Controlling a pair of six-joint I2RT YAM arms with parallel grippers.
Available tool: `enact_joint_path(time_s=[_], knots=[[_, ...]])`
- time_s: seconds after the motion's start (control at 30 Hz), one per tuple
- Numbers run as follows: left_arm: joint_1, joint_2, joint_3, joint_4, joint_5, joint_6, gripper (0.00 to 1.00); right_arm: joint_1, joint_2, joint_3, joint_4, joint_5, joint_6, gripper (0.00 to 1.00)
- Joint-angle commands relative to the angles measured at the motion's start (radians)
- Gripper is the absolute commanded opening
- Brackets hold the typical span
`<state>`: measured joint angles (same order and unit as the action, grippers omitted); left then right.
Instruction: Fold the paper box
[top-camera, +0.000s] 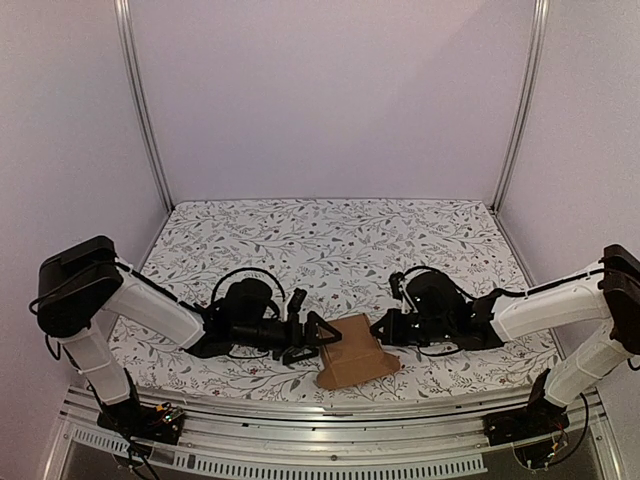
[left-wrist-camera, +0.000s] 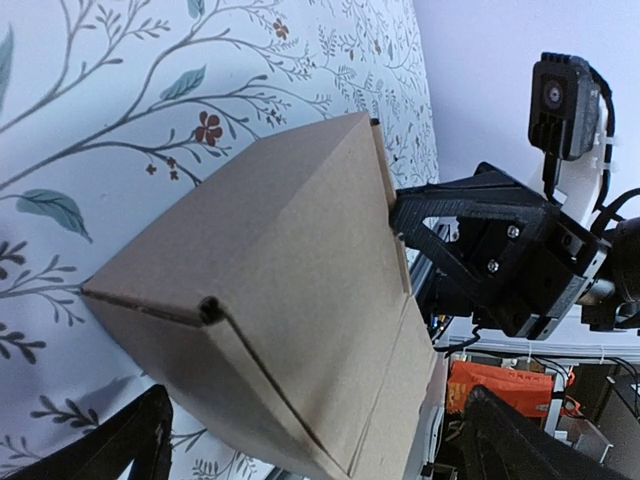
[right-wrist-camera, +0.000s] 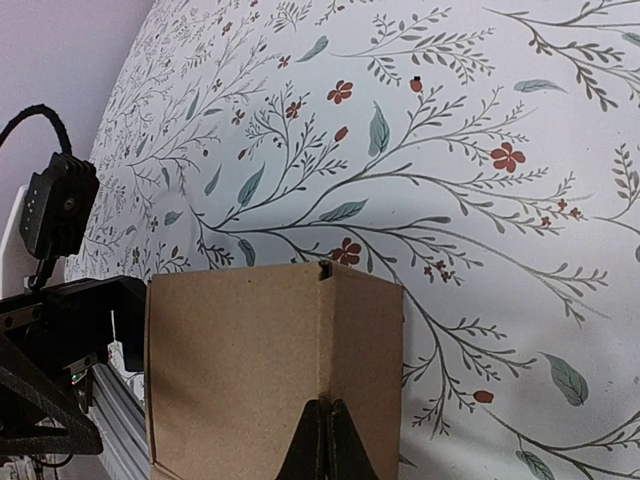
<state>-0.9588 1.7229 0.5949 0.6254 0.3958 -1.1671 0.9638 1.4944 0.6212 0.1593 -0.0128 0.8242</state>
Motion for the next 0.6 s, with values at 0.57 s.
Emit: enact_joint_path(time_s=[0.57], knots=[[0.012, 0.067, 0.014, 0.004, 0.018, -0.015, 0.99, 0.008, 0.005, -0.153, -0.027, 0.007, 0.073, 0.0]])
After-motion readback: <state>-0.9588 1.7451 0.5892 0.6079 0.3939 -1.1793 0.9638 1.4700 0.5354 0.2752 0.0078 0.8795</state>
